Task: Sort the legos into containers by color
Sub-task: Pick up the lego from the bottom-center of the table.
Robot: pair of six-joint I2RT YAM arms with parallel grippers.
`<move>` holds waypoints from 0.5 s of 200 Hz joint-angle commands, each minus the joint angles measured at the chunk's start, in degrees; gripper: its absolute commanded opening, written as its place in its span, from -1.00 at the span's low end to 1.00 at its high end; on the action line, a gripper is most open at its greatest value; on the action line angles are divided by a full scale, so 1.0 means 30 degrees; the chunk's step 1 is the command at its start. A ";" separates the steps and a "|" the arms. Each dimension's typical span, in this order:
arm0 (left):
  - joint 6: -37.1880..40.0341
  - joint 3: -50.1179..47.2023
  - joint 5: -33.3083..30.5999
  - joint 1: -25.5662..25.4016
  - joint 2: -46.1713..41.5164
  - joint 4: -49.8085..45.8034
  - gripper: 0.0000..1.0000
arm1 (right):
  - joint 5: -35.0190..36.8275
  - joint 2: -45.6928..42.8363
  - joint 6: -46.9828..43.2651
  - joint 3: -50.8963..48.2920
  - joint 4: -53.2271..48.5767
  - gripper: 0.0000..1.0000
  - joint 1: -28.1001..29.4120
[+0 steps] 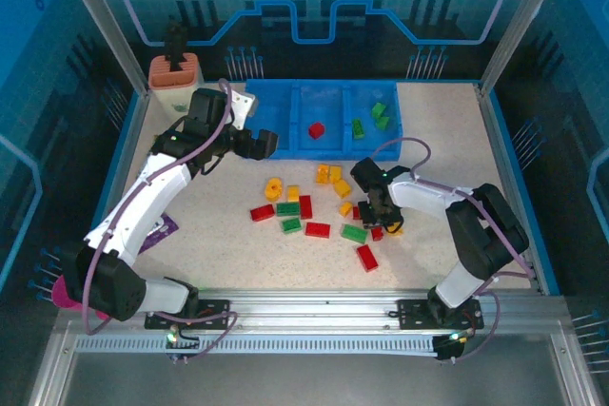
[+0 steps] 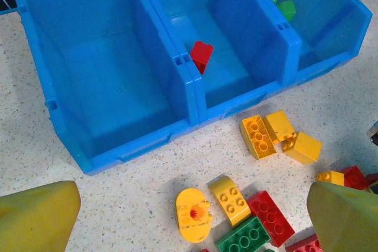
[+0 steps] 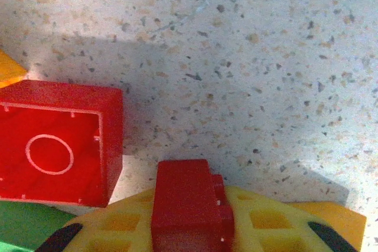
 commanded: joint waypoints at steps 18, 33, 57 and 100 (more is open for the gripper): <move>0.0572 0.0190 -0.0458 -0.0097 -0.0126 -0.0366 0.98 | 0.1002 -0.0060 -0.1721 0.2891 -0.2040 -0.50 0.0140; 0.0630 0.0099 -0.0608 -0.0098 -0.0272 -0.0264 0.99 | 0.1398 -0.0248 -0.2733 0.4735 -0.2870 -0.50 0.0138; 0.0712 0.0089 -0.0682 -0.0110 -0.0277 -0.0306 0.99 | 0.2031 0.0186 -0.4626 0.8242 -0.3497 -0.49 0.0119; 0.0781 0.0035 -0.0863 -0.0084 -0.0368 -0.0220 0.99 | 0.2242 0.3381 -0.7731 1.4508 -0.2494 -0.47 -0.0004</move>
